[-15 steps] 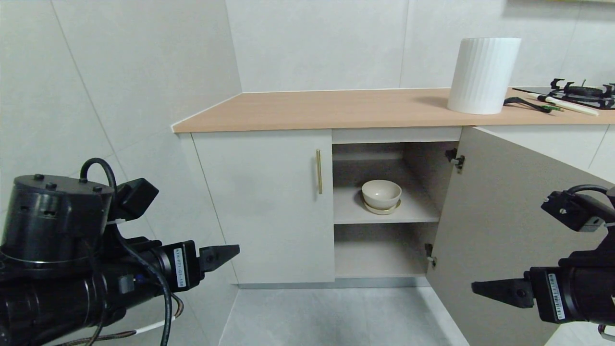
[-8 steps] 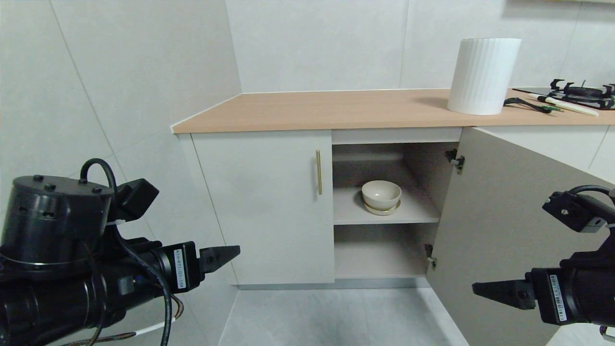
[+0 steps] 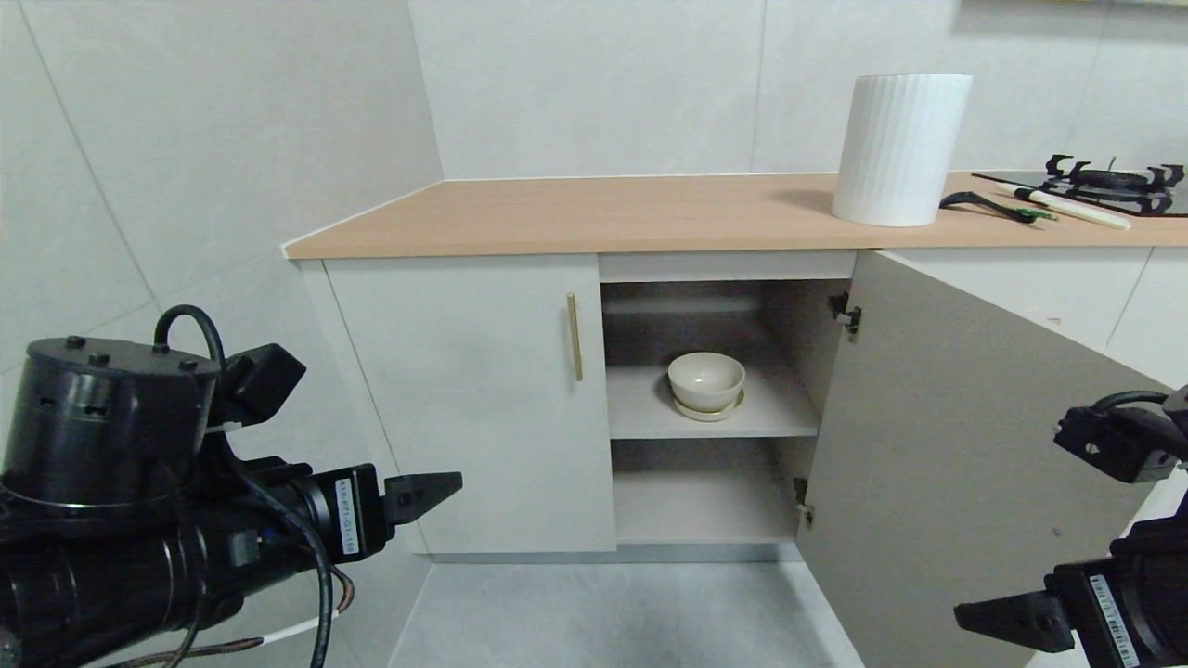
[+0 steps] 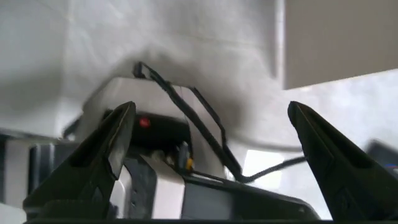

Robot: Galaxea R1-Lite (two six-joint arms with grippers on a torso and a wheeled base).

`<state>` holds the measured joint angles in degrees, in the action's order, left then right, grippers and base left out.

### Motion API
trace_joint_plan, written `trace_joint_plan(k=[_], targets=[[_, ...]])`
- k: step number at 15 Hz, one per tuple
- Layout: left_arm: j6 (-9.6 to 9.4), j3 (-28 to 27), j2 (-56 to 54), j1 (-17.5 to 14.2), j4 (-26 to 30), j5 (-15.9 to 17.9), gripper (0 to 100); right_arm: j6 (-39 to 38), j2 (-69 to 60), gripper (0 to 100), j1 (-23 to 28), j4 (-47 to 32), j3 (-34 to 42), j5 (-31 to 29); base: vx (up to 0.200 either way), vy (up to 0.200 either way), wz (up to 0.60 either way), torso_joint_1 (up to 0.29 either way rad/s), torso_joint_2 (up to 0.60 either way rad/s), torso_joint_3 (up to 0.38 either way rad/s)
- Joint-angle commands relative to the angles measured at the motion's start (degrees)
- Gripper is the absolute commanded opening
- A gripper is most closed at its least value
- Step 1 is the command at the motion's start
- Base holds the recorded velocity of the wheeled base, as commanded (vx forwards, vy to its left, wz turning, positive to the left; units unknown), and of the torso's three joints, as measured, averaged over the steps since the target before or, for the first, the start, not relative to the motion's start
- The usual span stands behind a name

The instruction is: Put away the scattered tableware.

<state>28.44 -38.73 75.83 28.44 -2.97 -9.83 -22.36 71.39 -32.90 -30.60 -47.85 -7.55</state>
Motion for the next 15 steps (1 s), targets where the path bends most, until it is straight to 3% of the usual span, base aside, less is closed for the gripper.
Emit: trace_joint_plan(k=[1,5,11,13,14,15], targets=[[0.04,0.1,0.1,0.0,-0.1,0.0,100,0.4,-0.1,100,0.0,-0.4,-0.3,-1.2,0.000,-0.200,0.00,0.007,0.00,0.007],[0.04,0.0,0.1,0.0,-0.1,0.0,100,2.2,-1.3,100,0.0,-5.1,-0.8,-4.4,0.000,-0.200,0.00,0.005,0.00,0.000],[0.04,0.1,0.1,0.0,-0.1,0.0,100,2.9,-6.0,100,1.9,-17.0,-6.4,-12.6,0.000,0.000,0.00,0.000,0.00,0.000],[0.04,0.0,0.1,0.0,-0.1,0.0,100,3.7,-5.8,100,7.1,-17.6,-7.6,-14.4,0.000,0.000,0.00,0.000,0.00,0.000],[0.04,0.0,0.1,0.0,-0.1,0.0,100,3.7,-5.8,100,7.1,-17.6,-7.6,-14.4,0.000,0.000,0.00,0.000,0.00,0.000],[0.04,0.1,0.1,0.0,-0.1,0.0,100,7.5,-5.3,100,15.3,-17.0,-8.0,-15.0,0.000,0.000,0.00,0.000,0.00,0.000]])
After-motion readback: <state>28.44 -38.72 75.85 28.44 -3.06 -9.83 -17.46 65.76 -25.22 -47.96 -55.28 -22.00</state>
